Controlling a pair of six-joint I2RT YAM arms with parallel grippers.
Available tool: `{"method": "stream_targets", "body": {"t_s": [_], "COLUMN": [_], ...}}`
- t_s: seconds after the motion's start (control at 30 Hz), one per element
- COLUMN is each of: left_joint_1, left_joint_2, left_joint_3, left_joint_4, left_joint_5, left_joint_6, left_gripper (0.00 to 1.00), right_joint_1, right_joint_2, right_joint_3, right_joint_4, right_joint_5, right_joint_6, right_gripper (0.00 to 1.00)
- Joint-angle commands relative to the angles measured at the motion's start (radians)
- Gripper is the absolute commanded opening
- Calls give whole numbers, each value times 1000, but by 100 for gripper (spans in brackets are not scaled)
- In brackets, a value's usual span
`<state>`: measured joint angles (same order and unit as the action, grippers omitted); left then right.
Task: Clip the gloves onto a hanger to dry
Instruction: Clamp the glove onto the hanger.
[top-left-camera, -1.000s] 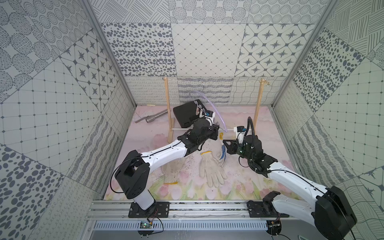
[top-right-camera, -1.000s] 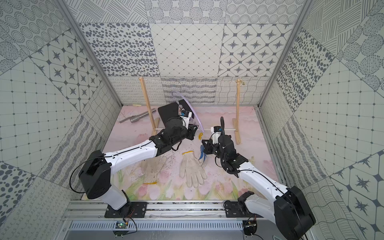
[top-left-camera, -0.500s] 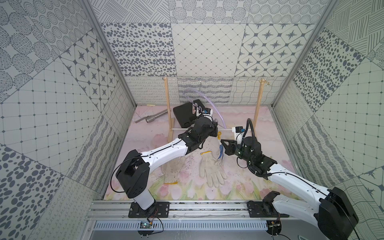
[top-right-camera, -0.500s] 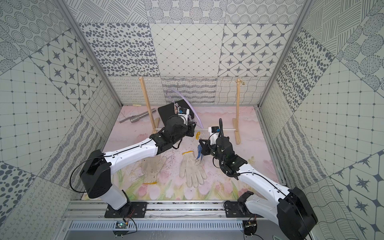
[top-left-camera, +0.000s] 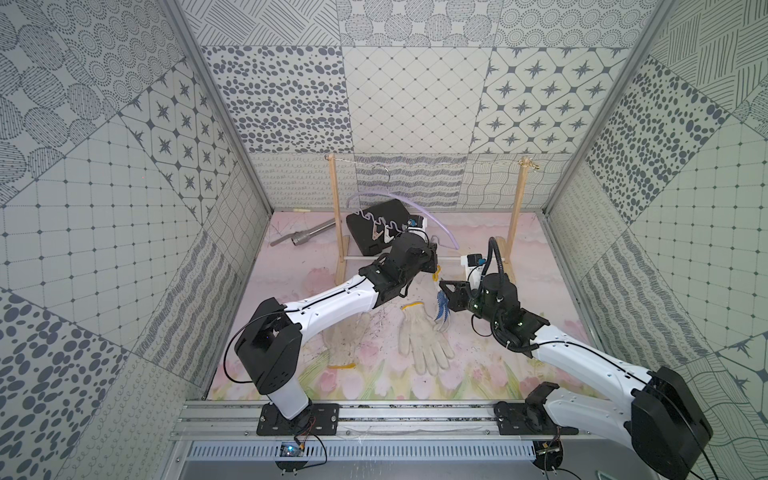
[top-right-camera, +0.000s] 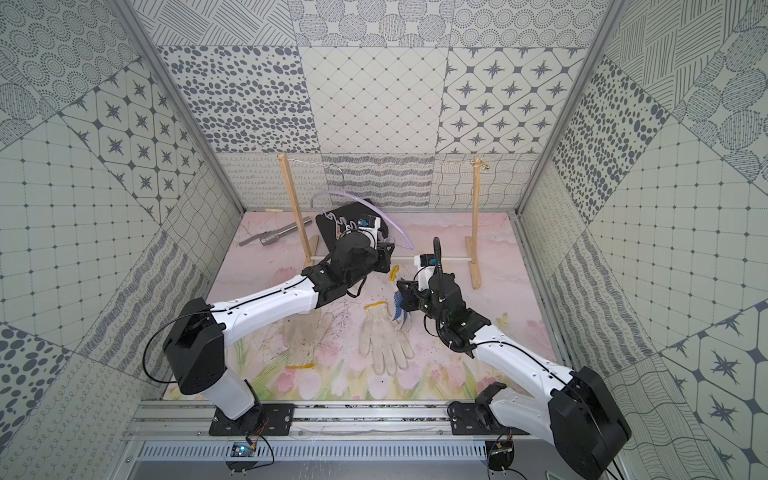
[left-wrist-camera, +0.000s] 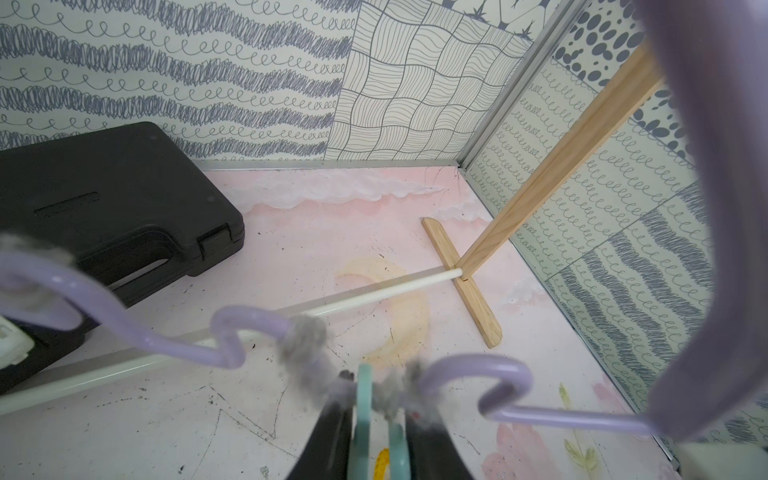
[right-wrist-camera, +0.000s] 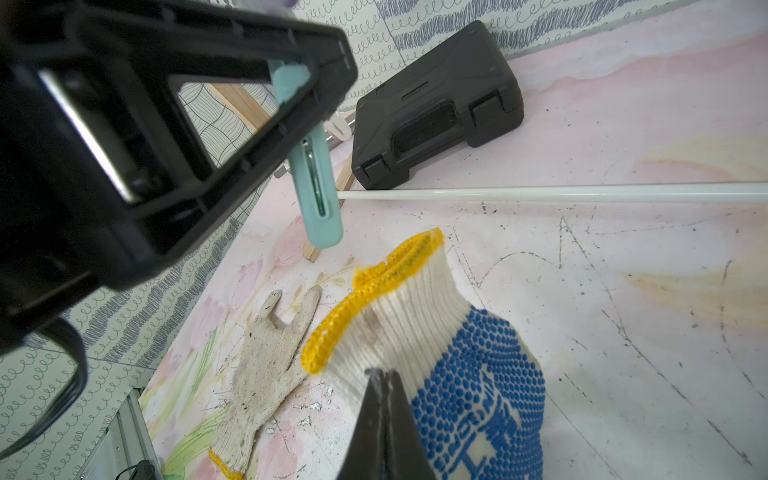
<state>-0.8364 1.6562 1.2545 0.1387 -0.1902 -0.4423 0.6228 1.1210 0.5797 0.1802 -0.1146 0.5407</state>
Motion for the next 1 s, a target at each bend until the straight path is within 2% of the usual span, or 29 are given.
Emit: {"method": "stream_targets", "body": {"t_s": [0.0,0.97], "left_joint_1": [-1,-1], "left_joint_2": [11,25], "left_joint_3": [17,29], "left_joint_4": [39,27], "left_joint_5": [-23,3], "left_joint_6": [-8,-16], "left_gripper": [0,0], "right_joint_1": [11,16], "right_joint_2": [-6,-32], "right_joint_3": [26,63], "right_joint_4": [72,97], "right_joint_5": [0,19], "right_joint_6": [-16,-8], "right_gripper": [0,0]}}
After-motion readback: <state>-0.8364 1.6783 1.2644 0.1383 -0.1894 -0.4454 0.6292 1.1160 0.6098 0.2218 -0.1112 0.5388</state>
